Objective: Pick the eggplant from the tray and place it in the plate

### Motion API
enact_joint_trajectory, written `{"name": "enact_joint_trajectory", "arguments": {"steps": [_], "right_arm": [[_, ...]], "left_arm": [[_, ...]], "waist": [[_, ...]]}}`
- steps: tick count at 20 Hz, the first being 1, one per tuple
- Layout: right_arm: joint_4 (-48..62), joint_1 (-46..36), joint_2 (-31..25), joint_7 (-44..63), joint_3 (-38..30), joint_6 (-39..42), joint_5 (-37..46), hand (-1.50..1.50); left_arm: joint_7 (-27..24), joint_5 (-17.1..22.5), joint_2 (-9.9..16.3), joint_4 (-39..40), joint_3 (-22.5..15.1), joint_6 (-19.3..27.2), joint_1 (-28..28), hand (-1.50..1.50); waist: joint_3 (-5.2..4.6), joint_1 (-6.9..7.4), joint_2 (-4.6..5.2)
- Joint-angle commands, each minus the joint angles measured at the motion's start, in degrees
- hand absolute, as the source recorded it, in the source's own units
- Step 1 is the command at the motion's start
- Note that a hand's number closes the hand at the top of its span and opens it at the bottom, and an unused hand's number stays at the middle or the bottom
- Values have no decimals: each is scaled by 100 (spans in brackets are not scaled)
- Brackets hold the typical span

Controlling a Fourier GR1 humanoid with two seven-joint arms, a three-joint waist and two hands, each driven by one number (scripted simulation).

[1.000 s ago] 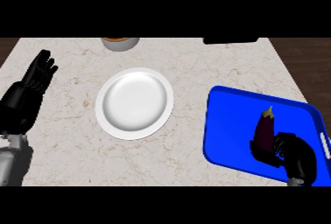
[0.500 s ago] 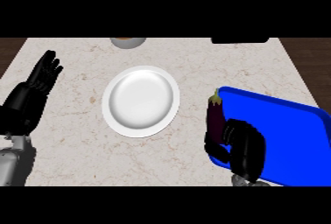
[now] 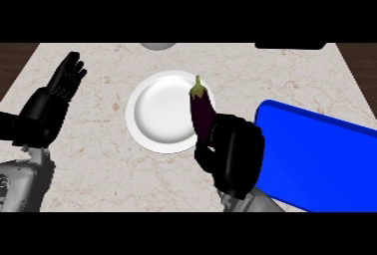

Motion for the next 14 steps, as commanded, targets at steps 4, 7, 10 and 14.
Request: {"name": "enact_joint_trajectory", "arguments": {"steps": [4, 7, 10, 14], "right_arm": [[1243, -1508, 110, 1589, -182, -286, -666, 150], [1875, -1852, 110, 1475, -508, -424, -998, 150], [2577, -2061, 111, 1477, -512, -633, -1095, 150], [3547, -2621, 111, 990, -895, -786, -1593, 150]], "left_arm": [[-177, -20, -85, 277, -46, -65, -288, 0], [-7, -1, -72, 156, -46, -56, -296, 0], [-88, -23, -84, 173, -78, -94, -274, 0], [-202, -136, -251, 310, -243, -60, -309, 0]], "waist": [[15, 198, 112], [21, 265, 110], [19, 324, 120], [20, 302, 147]]}}
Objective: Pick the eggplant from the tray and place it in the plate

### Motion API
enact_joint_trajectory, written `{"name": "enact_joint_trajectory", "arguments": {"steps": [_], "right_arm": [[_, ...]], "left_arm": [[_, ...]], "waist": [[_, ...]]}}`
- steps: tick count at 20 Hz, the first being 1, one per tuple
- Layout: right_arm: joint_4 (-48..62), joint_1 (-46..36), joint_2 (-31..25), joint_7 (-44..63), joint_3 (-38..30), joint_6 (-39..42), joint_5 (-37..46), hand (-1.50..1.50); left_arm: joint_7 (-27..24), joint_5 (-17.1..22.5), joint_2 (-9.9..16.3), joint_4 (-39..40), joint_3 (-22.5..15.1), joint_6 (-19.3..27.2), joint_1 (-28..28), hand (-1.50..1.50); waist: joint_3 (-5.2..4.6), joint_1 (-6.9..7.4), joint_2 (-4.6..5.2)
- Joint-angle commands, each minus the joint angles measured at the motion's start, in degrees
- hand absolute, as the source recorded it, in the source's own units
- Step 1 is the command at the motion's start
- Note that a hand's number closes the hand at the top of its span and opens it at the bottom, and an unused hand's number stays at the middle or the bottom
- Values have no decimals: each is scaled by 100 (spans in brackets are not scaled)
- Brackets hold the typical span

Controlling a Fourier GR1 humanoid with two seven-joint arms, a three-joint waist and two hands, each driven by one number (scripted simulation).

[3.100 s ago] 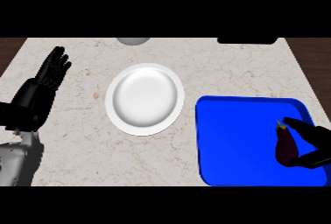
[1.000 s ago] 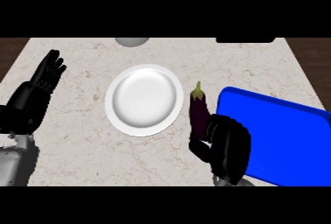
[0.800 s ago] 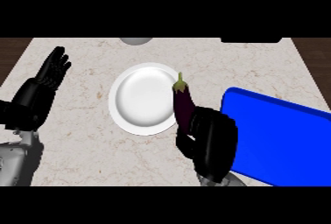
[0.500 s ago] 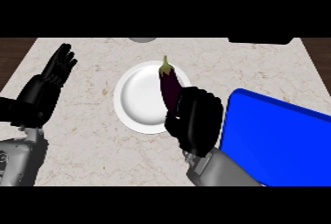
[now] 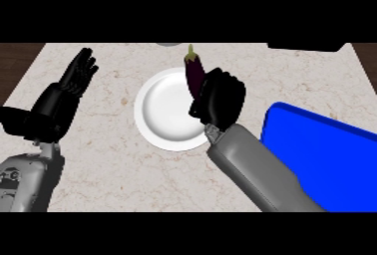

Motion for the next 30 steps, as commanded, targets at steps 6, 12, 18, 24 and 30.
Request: {"name": "enact_joint_trajectory", "arguments": {"steps": [6, 12, 18, 24, 30], "right_arm": [[1598, -551, 62, 774, -503, -1443, -785, -150], [2206, -841, 63, -158, -747, -2271, -1608, -150], [2621, -1123, 63, -616, -803, -3599, -1648, -150], [2481, -1252, 64, -811, -815, -4715, -1998, -150], [2220, -917, 64, -217, -323, -5554, -1902, -150]], "left_arm": [[189, 40, -10, 9, -57, -92, -195, 0], [68, -92, -87, 36, -127, -18, -294, 0], [29, -65, -86, 31, -57, -12, -353, 0], [1, -52, -60, 106, -10, -52, -181, 0], [-11, -91, -102, 36, 78, 69, 123, 0]], "waist": [[12, 175, 45], [17, 285, 112], [10, 269, 77], [11, 117, 2], [3, -166, -112]]}}
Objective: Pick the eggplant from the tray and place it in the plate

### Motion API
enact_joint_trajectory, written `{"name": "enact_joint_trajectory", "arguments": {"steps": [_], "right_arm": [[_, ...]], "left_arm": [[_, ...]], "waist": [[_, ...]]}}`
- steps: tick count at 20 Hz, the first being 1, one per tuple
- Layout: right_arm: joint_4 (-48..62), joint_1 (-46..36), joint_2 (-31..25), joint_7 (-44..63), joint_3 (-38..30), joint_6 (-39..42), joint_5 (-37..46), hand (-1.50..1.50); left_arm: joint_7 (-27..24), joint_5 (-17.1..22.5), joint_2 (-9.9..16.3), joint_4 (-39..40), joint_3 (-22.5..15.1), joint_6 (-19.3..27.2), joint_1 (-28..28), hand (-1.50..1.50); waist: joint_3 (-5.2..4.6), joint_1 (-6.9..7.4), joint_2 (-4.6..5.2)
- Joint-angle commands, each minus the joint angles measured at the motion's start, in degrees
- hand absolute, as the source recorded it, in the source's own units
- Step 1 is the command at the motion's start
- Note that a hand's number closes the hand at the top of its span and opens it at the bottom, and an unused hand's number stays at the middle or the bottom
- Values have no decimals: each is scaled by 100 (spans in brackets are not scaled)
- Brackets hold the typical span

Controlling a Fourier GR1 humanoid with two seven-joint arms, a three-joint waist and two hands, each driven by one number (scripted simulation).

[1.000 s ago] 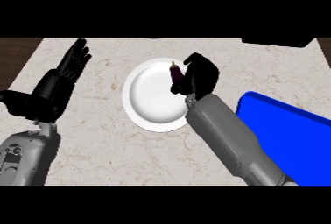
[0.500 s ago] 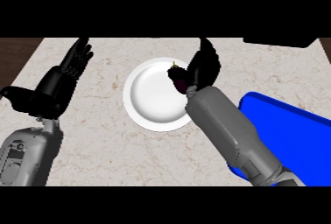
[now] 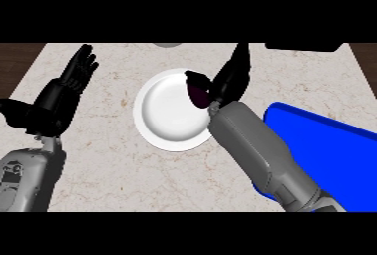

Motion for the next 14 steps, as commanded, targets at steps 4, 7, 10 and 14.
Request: {"name": "enact_joint_trajectory", "arguments": {"steps": [4, 7, 10, 14], "right_arm": [[-703, 905, 31, 649, 600, -1447, 395, -150], [-1415, 1467, 31, 719, 771, -1388, 851, -150], [-2220, 2463, 32, 604, 834, -1019, 1412, -150], [-3589, 3794, -28, 404, 797, -495, 2138, -150]], "left_arm": [[67, 87, 155, -242, 223, -51, 476, 0], [63, 64, 156, -89, 357, 48, 397, 0], [178, -65, -34, -569, 181, 208, 742, 0], [93, 171, 307, -260, 519, -141, 478, 0]], "waist": [[-3, -342, -120], [-6, -516, -148], [-4, -536, -142], [-5, -604, -126]]}}
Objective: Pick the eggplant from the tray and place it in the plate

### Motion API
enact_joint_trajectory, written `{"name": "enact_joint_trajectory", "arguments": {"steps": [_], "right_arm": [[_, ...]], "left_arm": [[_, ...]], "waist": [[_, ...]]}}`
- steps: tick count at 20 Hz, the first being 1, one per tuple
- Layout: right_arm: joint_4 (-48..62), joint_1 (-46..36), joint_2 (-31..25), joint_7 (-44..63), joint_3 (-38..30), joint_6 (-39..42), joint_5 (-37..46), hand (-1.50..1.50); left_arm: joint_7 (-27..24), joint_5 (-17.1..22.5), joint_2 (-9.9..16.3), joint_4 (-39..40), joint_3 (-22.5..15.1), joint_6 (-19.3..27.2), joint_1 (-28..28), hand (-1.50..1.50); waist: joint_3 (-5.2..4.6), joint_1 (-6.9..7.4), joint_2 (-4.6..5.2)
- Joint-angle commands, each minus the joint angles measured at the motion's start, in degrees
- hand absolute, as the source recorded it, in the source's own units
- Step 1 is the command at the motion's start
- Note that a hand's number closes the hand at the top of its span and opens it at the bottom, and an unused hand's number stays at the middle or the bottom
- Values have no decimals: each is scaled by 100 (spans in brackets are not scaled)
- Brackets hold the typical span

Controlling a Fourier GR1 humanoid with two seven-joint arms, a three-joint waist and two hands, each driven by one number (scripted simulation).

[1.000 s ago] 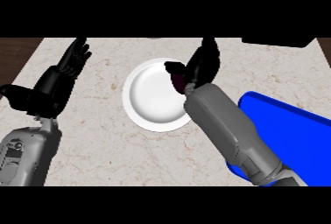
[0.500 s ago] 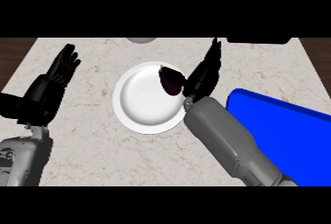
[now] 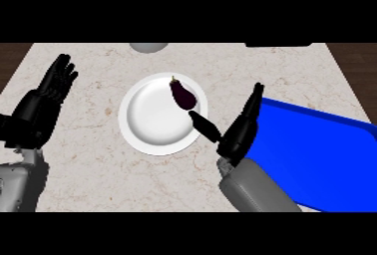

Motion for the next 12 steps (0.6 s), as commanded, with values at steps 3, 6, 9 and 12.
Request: {"name": "enact_joint_trajectory", "arguments": {"steps": [3, 6, 9, 12], "right_arm": [[-2017, 1824, 16, 0, 167, 693, 1031, -150], [-2861, 2752, -198, -178, 468, 729, 1227, -150], [-3307, 3034, -33, -218, 368, 1195, 1588, -150], [-3043, 3495, -44, -367, 476, 965, 1893, -150]], "left_arm": [[-384, -247, -208, 179, -117, 83, 121, 0], [-80, 87, 77, -111, 205, -165, 122, 0], [34, 31, 31, -122, 179, -169, 25, 0], [255, 29, 23, -360, 108, -198, 18, 0]], "waist": [[-1, -20, 29], [2, 45, 37], [3, 86, 52], [5, 109, 56]]}}
